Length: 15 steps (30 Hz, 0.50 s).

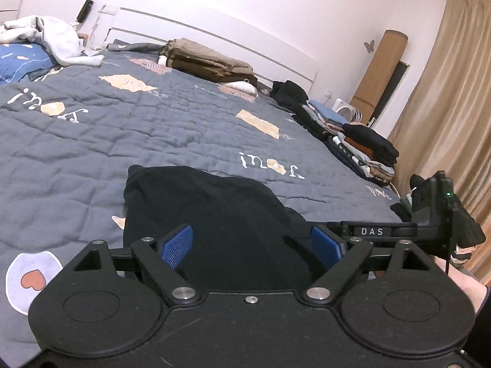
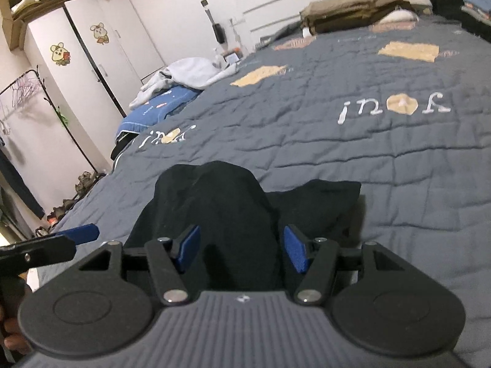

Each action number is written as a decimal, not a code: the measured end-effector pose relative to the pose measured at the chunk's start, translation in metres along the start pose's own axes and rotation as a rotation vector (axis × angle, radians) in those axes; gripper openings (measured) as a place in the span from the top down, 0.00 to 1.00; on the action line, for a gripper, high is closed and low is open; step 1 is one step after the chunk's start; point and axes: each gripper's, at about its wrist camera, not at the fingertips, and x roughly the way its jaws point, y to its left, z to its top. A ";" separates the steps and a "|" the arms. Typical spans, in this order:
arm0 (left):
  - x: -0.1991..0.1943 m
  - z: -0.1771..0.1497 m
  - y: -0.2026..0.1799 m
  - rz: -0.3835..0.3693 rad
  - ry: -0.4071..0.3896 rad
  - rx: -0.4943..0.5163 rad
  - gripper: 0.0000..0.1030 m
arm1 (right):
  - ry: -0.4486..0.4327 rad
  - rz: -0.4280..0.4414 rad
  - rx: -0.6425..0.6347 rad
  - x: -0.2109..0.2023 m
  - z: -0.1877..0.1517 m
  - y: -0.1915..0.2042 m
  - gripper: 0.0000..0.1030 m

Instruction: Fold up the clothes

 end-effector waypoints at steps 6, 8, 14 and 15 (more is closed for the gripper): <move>0.002 0.000 -0.001 0.014 0.005 0.013 0.18 | -0.032 -0.009 0.047 0.003 -0.009 -0.004 0.42; 0.001 0.000 -0.002 0.010 0.000 0.018 0.18 | -0.047 -0.014 0.035 0.003 -0.012 0.000 0.42; 0.000 0.000 0.000 0.008 -0.003 0.005 0.18 | -0.043 0.052 -0.016 0.005 -0.013 0.012 0.50; 0.000 0.000 0.001 0.007 -0.003 0.003 0.18 | -0.034 0.050 -0.023 0.007 -0.014 0.014 0.63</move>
